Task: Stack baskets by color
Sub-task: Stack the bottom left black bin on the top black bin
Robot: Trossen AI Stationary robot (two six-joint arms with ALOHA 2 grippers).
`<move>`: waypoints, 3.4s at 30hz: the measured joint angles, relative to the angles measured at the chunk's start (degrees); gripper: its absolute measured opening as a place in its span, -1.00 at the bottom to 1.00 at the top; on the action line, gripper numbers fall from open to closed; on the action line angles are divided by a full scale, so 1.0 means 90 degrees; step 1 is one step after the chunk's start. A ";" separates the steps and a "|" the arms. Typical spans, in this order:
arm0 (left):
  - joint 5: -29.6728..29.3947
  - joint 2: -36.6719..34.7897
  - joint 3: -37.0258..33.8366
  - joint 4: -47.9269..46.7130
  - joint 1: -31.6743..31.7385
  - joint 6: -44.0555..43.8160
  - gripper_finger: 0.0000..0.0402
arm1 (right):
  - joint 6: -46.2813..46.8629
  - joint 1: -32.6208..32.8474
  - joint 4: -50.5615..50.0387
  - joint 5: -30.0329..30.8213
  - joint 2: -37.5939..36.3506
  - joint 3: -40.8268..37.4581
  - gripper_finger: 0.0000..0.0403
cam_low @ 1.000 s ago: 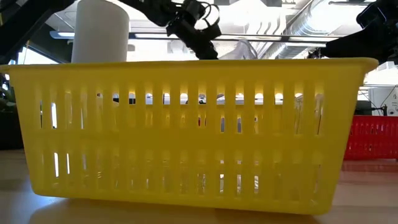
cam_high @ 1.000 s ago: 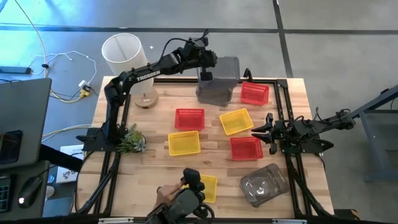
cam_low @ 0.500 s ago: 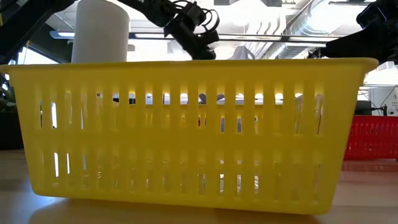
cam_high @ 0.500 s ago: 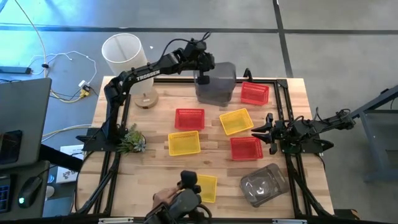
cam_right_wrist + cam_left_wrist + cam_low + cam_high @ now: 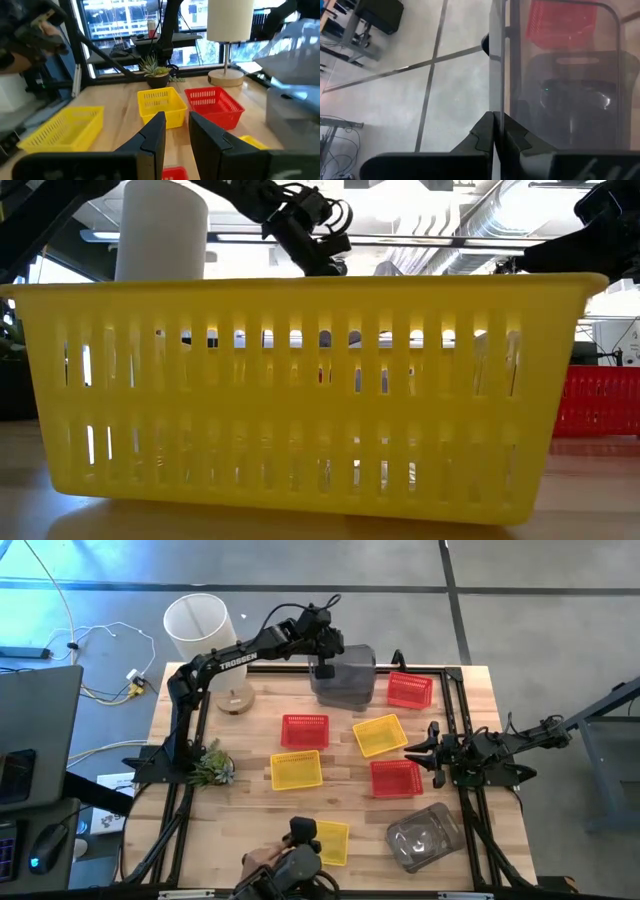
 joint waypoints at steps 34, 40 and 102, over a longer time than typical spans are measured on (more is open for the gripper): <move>-0.1693 -0.0005 -0.0002 -0.0437 -0.0421 0.0049 -1.00 | -0.0633 0.0000 0.2790 0.1292 0.0002 -0.0001 -0.63; -0.1691 -0.0005 -0.0002 -0.0438 -0.0421 0.0000 -1.00 | -0.1470 0.0000 0.3044 0.1982 0.0103 0.0383 -0.63; -0.2019 -0.0005 -0.0002 -0.0896 -0.0943 -0.0672 -1.00 | 0.1392 -0.4438 -0.3177 0.0498 0.8642 0.7524 0.07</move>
